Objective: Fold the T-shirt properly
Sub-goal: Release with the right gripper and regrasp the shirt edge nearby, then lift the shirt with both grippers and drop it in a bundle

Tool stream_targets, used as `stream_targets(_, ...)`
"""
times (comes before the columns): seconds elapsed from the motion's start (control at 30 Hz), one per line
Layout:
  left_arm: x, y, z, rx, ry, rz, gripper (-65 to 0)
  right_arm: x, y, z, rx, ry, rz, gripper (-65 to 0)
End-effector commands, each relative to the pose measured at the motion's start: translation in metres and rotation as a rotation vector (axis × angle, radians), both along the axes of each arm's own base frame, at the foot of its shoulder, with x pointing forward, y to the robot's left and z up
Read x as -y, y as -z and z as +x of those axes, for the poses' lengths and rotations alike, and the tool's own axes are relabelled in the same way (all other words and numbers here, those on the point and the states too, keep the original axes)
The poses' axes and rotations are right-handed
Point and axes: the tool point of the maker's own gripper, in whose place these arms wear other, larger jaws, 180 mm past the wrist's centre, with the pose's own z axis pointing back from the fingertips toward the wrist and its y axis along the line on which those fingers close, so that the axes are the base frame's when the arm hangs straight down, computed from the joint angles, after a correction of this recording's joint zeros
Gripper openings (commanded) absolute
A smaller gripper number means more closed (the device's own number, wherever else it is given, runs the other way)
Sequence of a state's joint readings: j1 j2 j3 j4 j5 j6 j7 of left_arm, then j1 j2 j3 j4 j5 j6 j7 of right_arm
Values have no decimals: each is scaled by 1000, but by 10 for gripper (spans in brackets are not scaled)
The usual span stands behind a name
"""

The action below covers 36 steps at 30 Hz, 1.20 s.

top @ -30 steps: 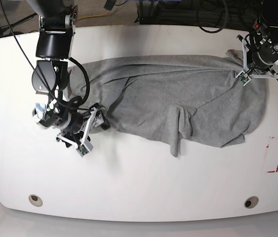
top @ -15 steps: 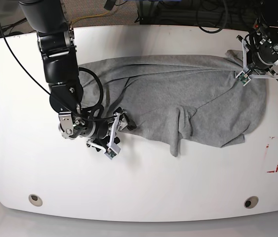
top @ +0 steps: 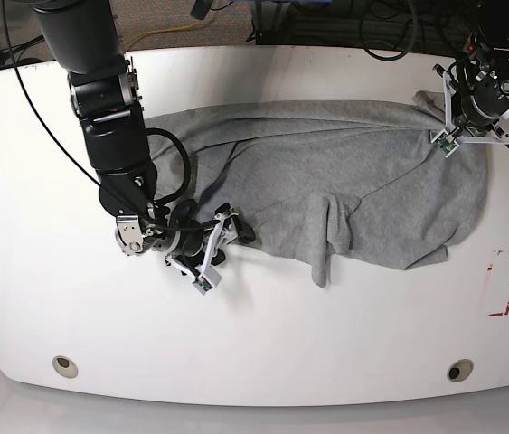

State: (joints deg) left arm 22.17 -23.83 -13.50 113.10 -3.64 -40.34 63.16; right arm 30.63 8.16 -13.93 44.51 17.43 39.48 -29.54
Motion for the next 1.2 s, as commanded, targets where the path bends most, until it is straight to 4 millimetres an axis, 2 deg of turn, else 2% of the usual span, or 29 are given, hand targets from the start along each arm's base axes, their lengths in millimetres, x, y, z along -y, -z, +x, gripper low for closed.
stream_targets(0.0, -5, -4, 3, 12, -2, 15, -649, -14, -9, 3, -3, -32, 1, -270)
stream_targets(0.13, -5, -4, 3, 12, -2, 15, -649, -19, -9, 2, -6, -36, 10, -382)
stream_targets(0.2, -5, -4, 3, 12, -2, 15, -649, -20, -9, 2, -7, -37, 13, -407)
stream_targets(0.37, -5, -4, 3, 12, -2, 15, -649, -32, -8, -2, -14, -49, 29, -419)
stream_targets(0.47, -5, -4, 3, 13, -1, 14, -649, -32, -6, -5, -24, -53, 23, -441)
stream_targets(0.5, -5, -4, 3, 12, -2, 14, -649, -32, -6, -5, -24, -53, 23, -465)
stream_targets(0.63, 0, -1, 3, 6, 12, 9, -649, -34, -6, -5, -20, -58, 19, -647)
stream_targets(0.73, 6, 1, 2, -3, 30, 1, -649, -34, -7, -5, -18, -60, 18, -650)
stream_targets(0.87, 7, 2, 2, -3, 32, -1, -649, -38, -26, 2, 51, -72, 27, -650)
stream_targets(0.93, 7, 2, 2, -3, 32, -1, -649, -40, -32, -2, 80, -84, 29, -650)
stream_targets(1.1, 8, 0, 4, 4, 33, -1, -649, -17, -61, 1, 176, -59, -20, -650)
stream_targets(1.17, 8, -4, 11, 24, 34, 0, -649, -9, -73, 2, 211, -42, -30, -650)
